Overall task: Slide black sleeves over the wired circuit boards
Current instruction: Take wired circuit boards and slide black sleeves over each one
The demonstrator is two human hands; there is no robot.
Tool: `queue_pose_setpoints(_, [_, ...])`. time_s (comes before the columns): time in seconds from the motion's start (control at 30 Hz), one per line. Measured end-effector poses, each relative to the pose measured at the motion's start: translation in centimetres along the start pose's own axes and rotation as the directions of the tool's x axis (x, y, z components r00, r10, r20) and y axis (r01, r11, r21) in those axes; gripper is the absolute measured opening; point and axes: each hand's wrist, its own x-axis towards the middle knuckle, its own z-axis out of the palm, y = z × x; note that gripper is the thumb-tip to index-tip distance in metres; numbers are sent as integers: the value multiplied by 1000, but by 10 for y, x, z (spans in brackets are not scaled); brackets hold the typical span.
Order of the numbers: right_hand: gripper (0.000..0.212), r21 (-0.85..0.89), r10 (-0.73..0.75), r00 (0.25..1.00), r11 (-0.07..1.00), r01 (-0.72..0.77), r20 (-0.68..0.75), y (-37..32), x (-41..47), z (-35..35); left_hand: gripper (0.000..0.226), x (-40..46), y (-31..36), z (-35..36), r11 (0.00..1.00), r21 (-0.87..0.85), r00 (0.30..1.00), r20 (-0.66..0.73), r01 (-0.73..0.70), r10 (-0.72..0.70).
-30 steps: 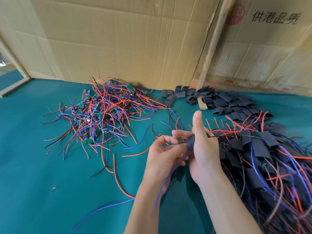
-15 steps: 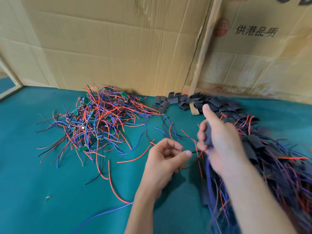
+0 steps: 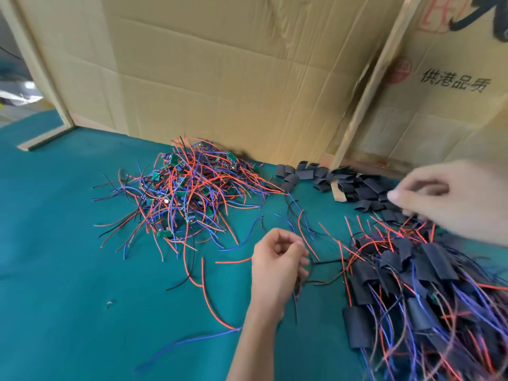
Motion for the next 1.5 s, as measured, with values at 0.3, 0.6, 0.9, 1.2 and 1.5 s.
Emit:
queue_pose_setpoints(0.3, [28,260,-427,803,902,345,415,-218,76,141,14,4,0,-5,999,44,999,-38,-28,30])
queue_pose_setpoints(0.6, [15,377,-224,961,914,151,160,-198,90,146,17,7,-1,-5,999,-12,997,-73,36,-37])
queue_pose_setpoints(0.9, [28,-45,-415,897,904,426,150,-106,10,73,33,12,13,-13,820,-564,978,-103,92,-181])
queue_pose_setpoints(1.2, [13,-44,-301,758,916,398,579,-99,-1,77,25,10,6,-12,967,-242,973,-229,-86,29])
queue_pose_setpoints(1.5, [44,35,-357,867,929,368,349,-150,128,142,25,8,-1,-18,884,364,890,-234,-293,391])
